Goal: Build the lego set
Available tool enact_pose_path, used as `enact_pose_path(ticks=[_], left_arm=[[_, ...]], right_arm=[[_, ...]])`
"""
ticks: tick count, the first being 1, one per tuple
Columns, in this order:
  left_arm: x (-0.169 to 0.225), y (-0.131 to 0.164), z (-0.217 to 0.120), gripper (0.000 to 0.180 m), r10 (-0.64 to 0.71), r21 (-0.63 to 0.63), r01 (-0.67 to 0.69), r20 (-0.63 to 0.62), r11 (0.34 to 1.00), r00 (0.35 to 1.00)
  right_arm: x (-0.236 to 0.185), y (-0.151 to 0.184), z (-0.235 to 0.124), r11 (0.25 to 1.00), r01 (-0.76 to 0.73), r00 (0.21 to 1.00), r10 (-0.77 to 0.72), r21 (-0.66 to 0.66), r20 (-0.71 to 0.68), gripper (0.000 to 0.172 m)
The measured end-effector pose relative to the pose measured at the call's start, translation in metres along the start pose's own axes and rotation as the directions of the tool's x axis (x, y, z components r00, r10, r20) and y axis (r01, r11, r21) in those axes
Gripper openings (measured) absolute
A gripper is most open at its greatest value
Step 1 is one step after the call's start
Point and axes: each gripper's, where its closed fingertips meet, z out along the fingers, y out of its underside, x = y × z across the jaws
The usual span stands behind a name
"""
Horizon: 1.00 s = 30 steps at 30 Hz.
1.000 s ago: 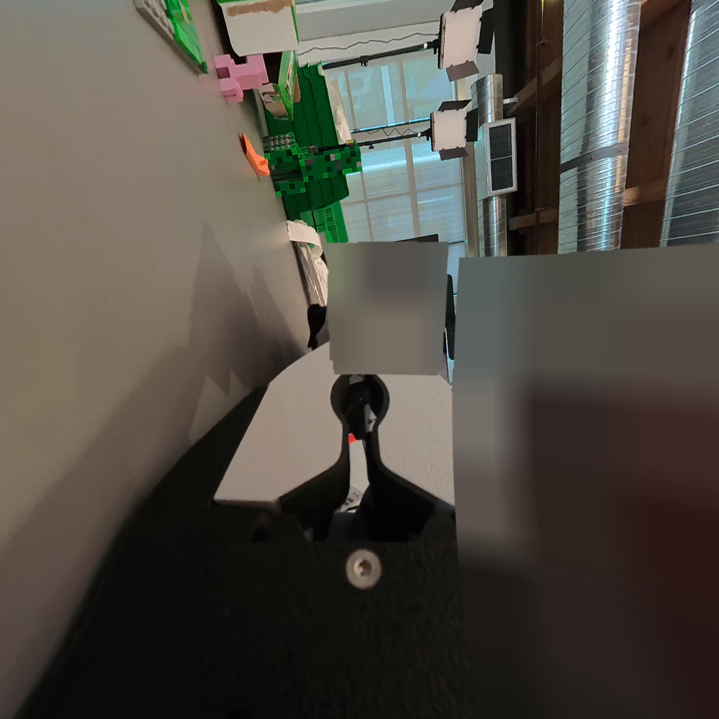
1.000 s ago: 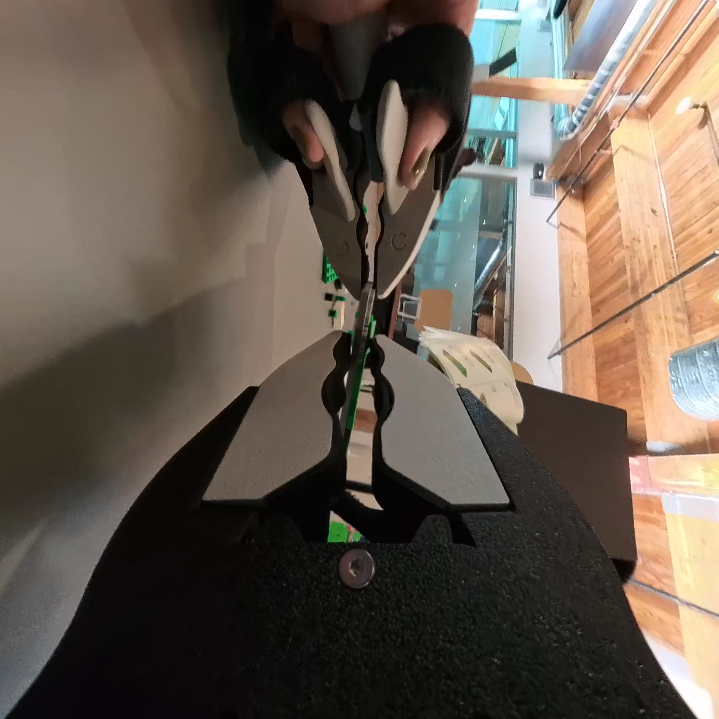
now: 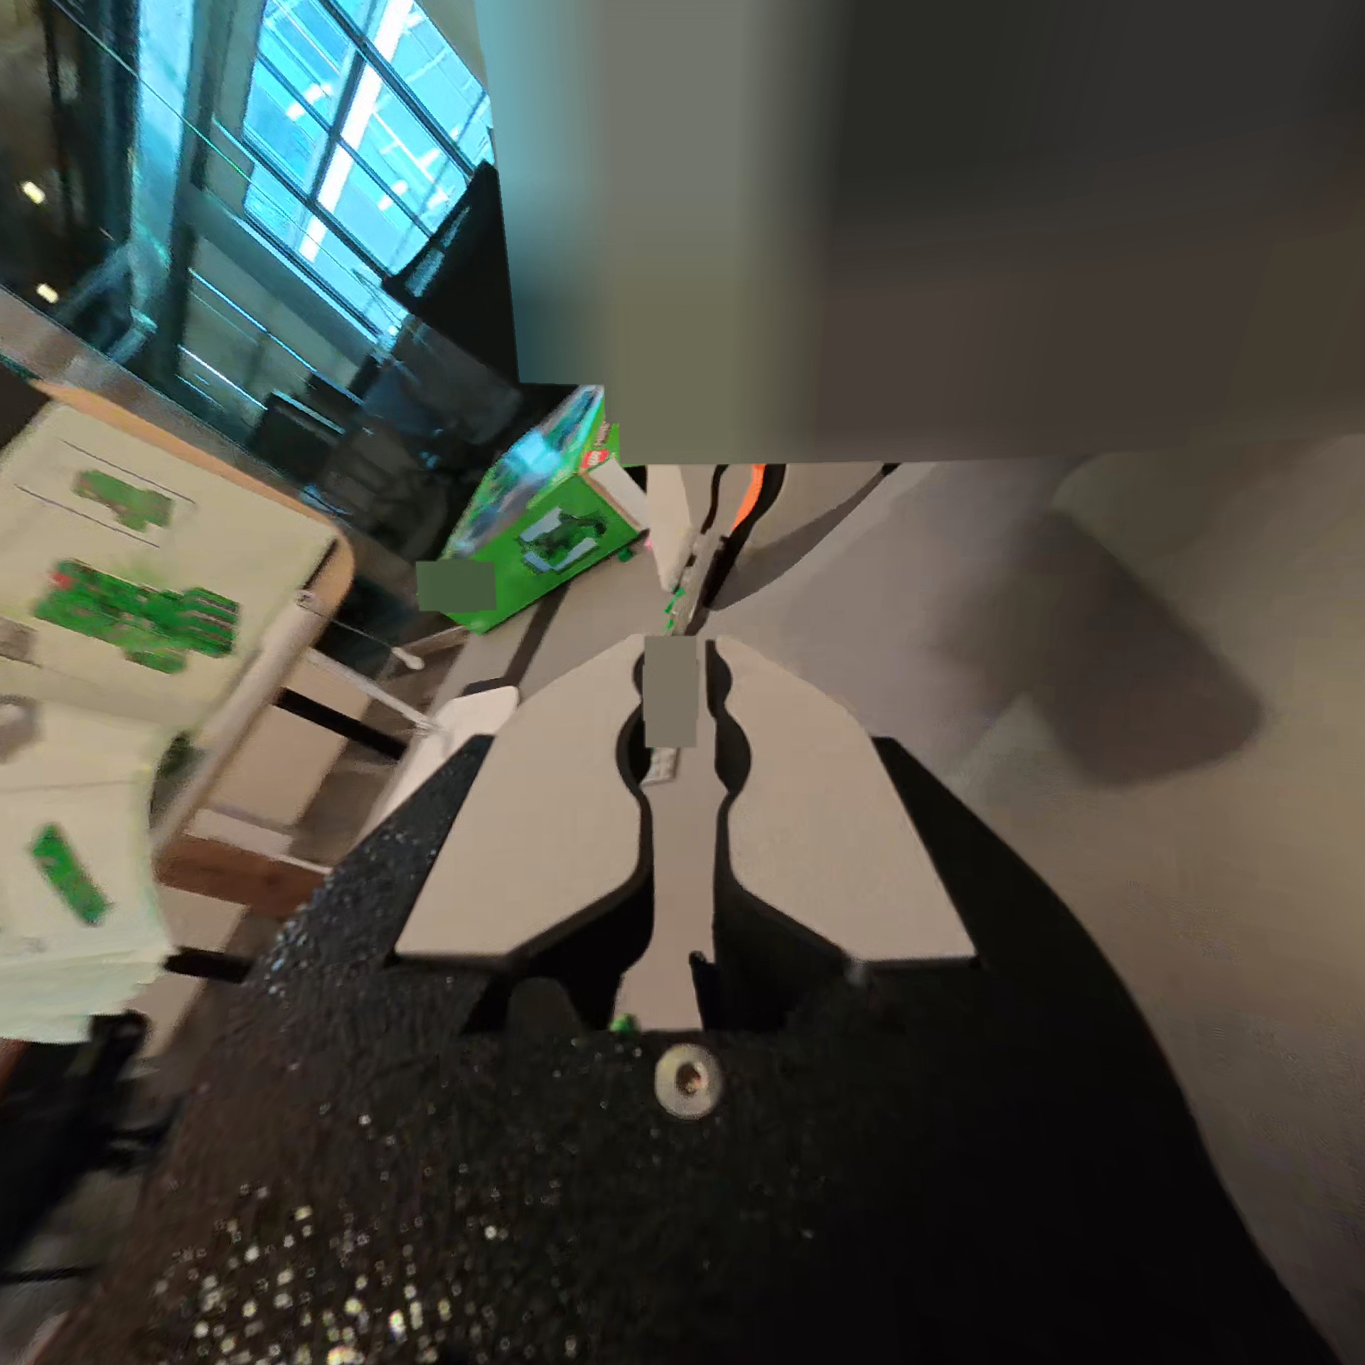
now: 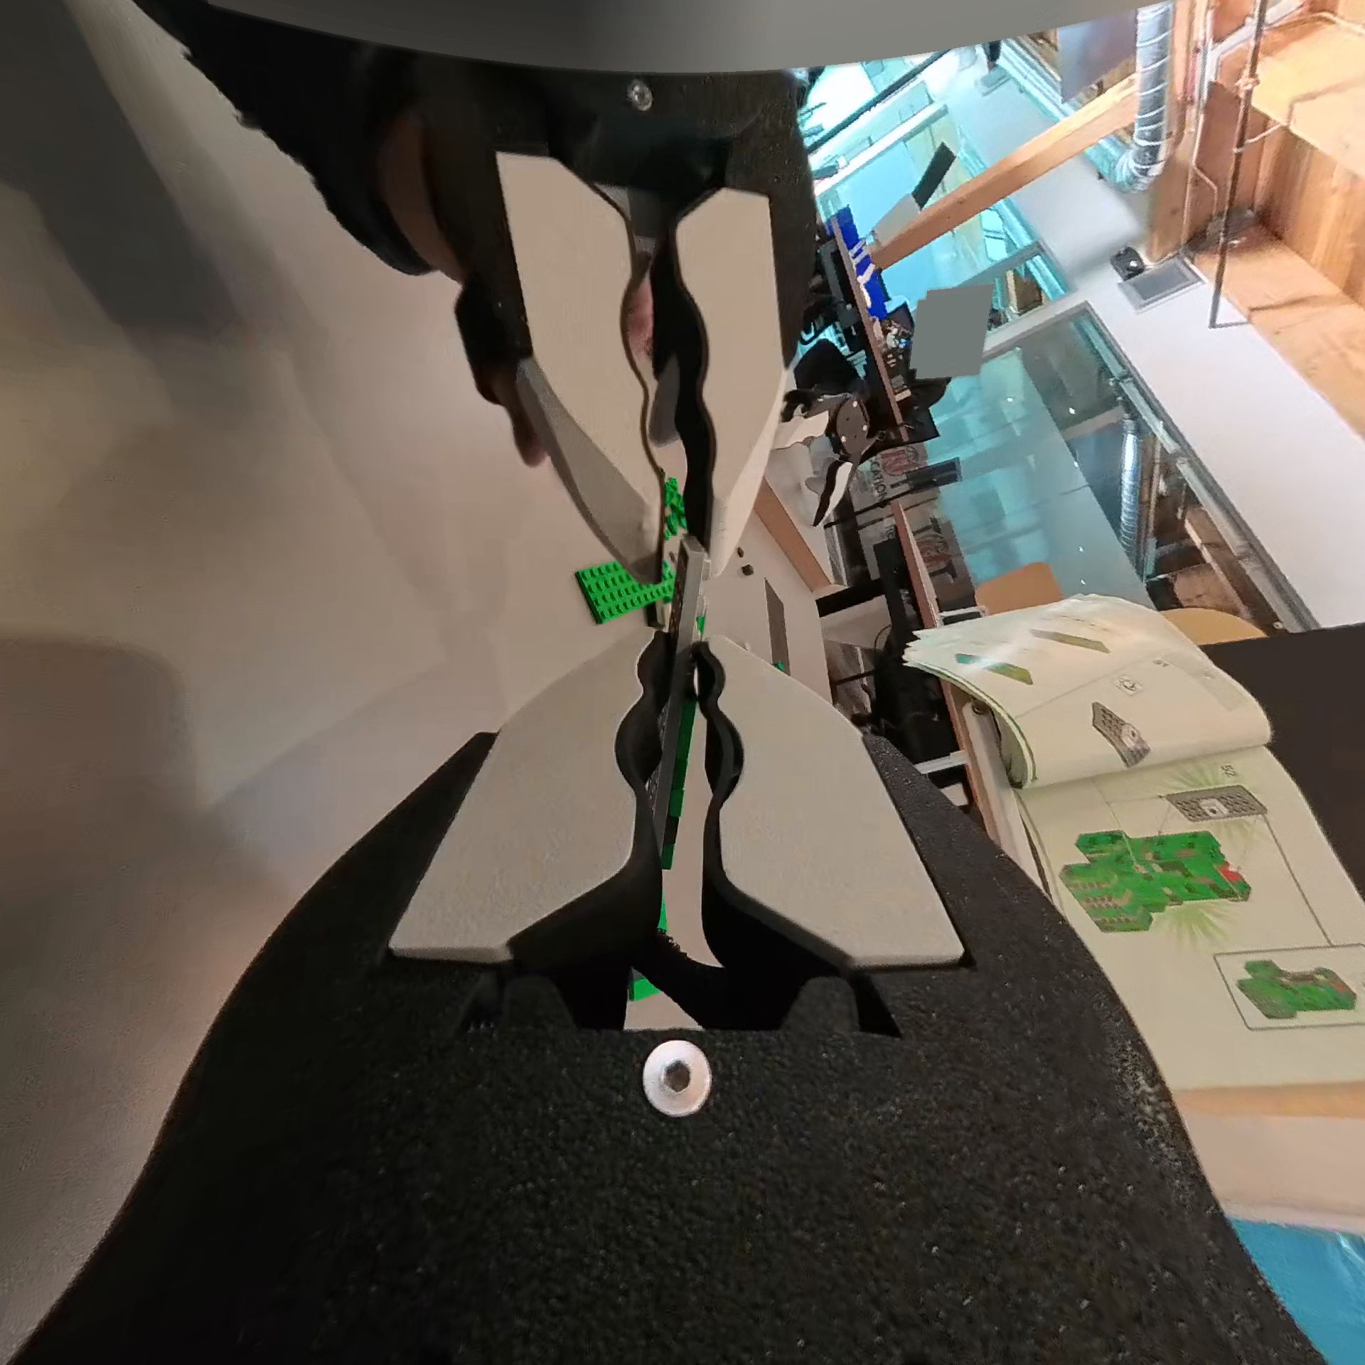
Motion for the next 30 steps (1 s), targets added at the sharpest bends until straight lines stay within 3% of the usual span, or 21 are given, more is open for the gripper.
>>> enact_pose_path(ticks=[5, 12, 22, 30], left_arm=[[-0.002, -0.009, -0.004, 0.005, 0.164, 0.013, -0.165, 0.038, 0.986, 0.986], [0.012, -0.023, -0.009, 0.004, 0.283, 0.098, -0.280, -0.020, 0.955, 0.959], [0.034, -0.036, -0.018, 0.005, 0.351, 0.199, -0.321, -0.144, 0.926, 0.925], [0.031, -0.048, -0.027, 0.004, 0.411, 0.222, -0.375, -0.146, 0.900, 0.900]], right_arm=[[0.000, -0.006, -0.002, 1.000, -0.004, 1.000, 0.003, 0.017, 0.018, 0.006], [-0.005, -0.022, -0.013, 0.993, -0.020, 0.995, 0.009, 0.120, 0.097, 0.007], [-0.016, -0.037, -0.029, 0.987, -0.001, 0.976, -0.034, 0.159, 0.217, 0.006], [-0.012, -0.056, -0.035, 0.978, 0.008, 0.979, -0.050, 0.206, 0.199, 0.013]])
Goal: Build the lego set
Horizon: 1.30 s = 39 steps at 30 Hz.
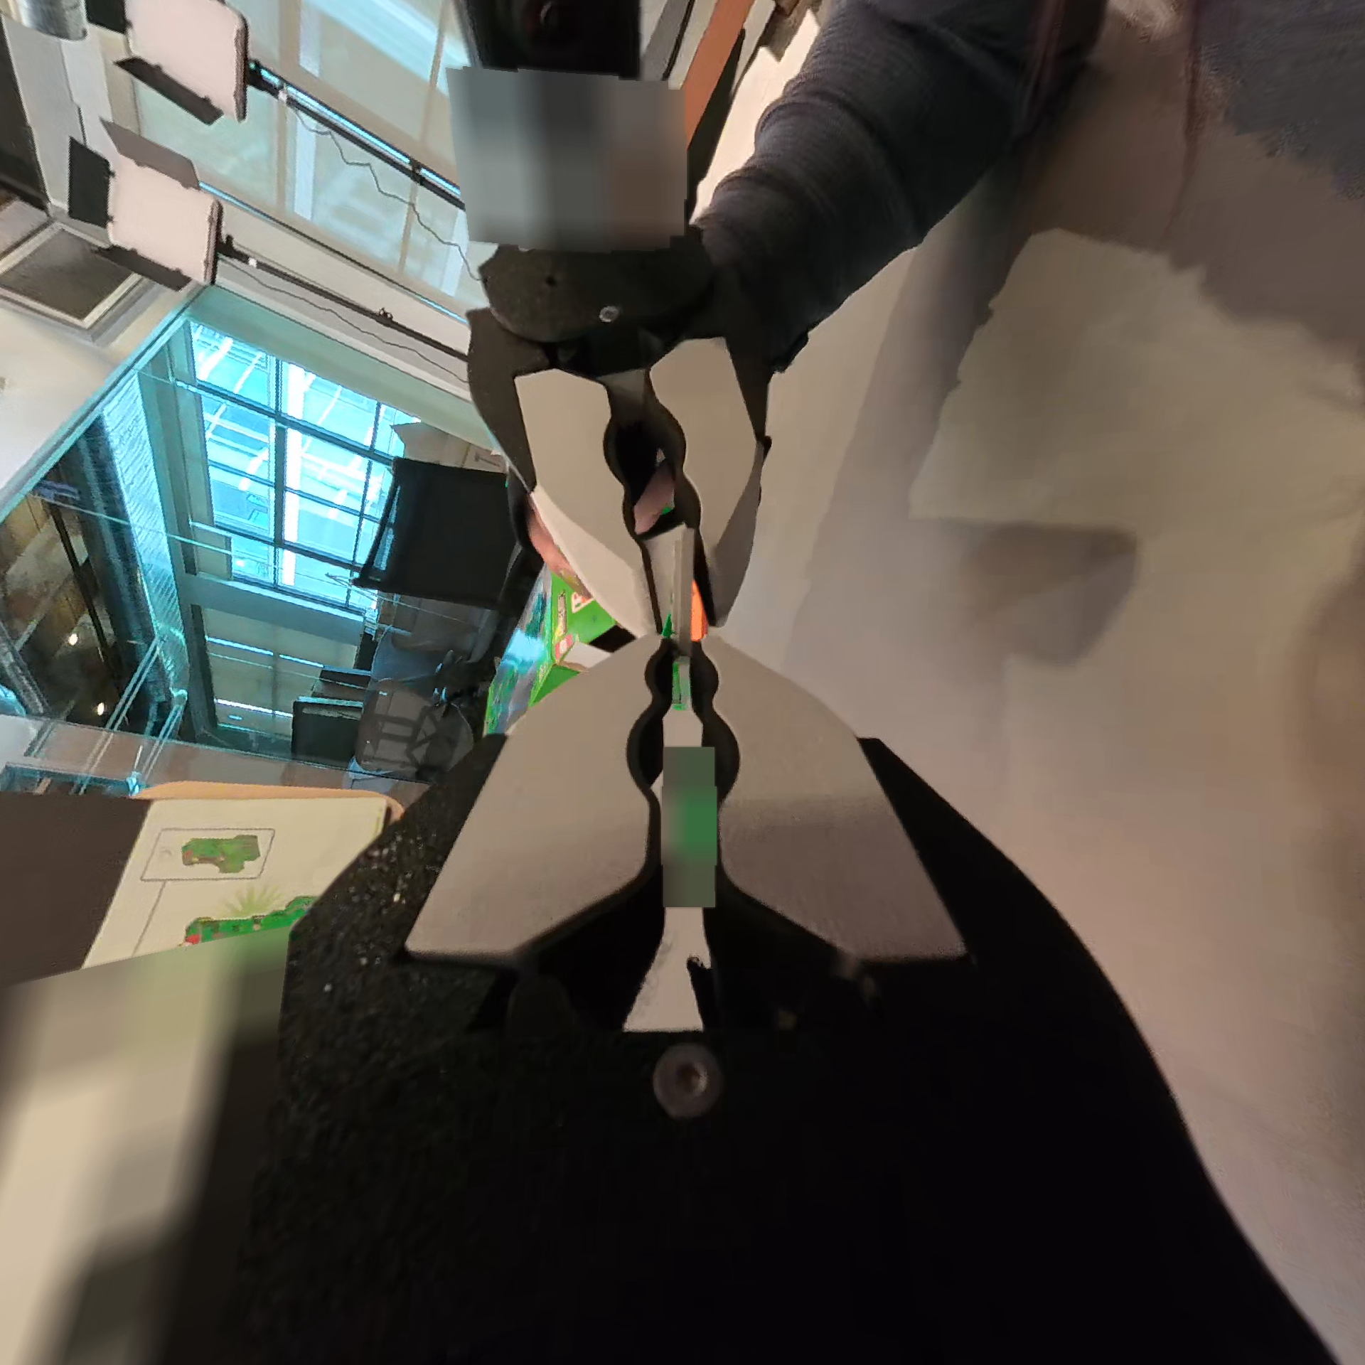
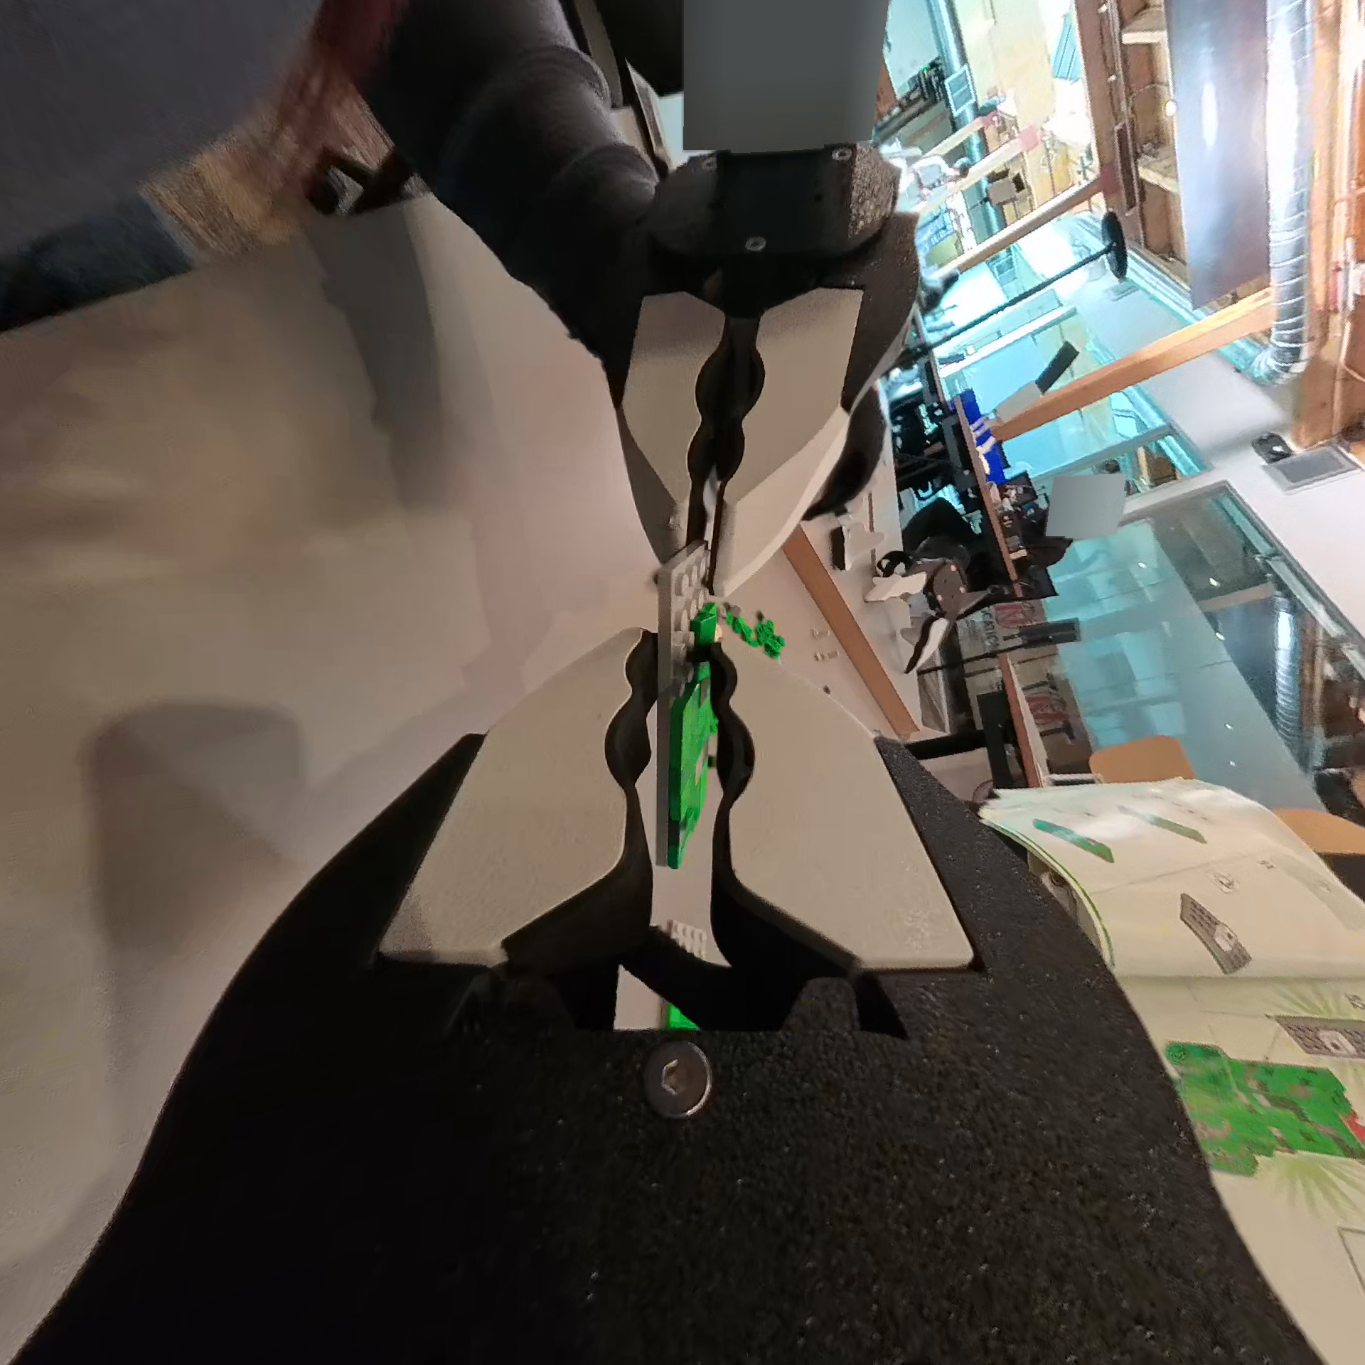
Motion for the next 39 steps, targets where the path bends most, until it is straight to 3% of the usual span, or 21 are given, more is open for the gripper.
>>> enact_pose_path(ticks=[7, 12, 18, 23, 34, 37, 39], left_arm=[[0.000, -0.010, -0.005, 0.004, 0.046, 0.027, -0.045, -0.040, 0.999, 0.998], [-0.004, -0.013, -0.002, 0.004, 0.041, 0.035, -0.040, -0.028, 0.999, 0.999], [-0.001, -0.016, -0.005, 0.005, 0.007, 0.057, -0.005, -0.029, 0.998, 1.000], [-0.003, -0.013, -0.005, 0.004, 0.011, 0.045, -0.009, -0.045, 0.999, 0.999], [0.004, -0.024, -0.005, 0.005, 0.037, 0.081, -0.030, -0.091, 0.996, 0.995], [0.007, -0.026, -0.001, 0.005, 0.021, 0.094, -0.011, -0.105, 0.996, 0.994], [0.003, -0.027, -0.003, 0.006, -0.064, 0.102, 0.074, -0.096, 0.992, 0.993]], right_arm=[[0.003, -0.013, -0.006, 0.996, -0.059, 0.998, 0.056, 0.066, 0.042, 0.016], [0.010, -0.016, -0.006, 0.999, -0.011, 1.000, 0.011, 0.041, -0.017, 0.007], [0.008, -0.016, -0.010, 1.000, -0.025, 0.999, 0.025, -0.005, 0.024, 0.006], [0.005, -0.015, -0.006, 0.999, -0.031, 0.999, 0.031, -0.011, 0.026, 0.016], [0.002, -0.021, -0.010, 0.997, -0.080, 0.993, 0.079, 0.005, 0.084, 0.006], [0.000, -0.021, -0.009, 0.995, -0.100, 0.989, 0.098, 0.007, 0.111, 0.006], [0.004, -0.022, -0.010, 0.990, -0.135, 0.986, 0.131, 0.039, 0.102, 0.006]])
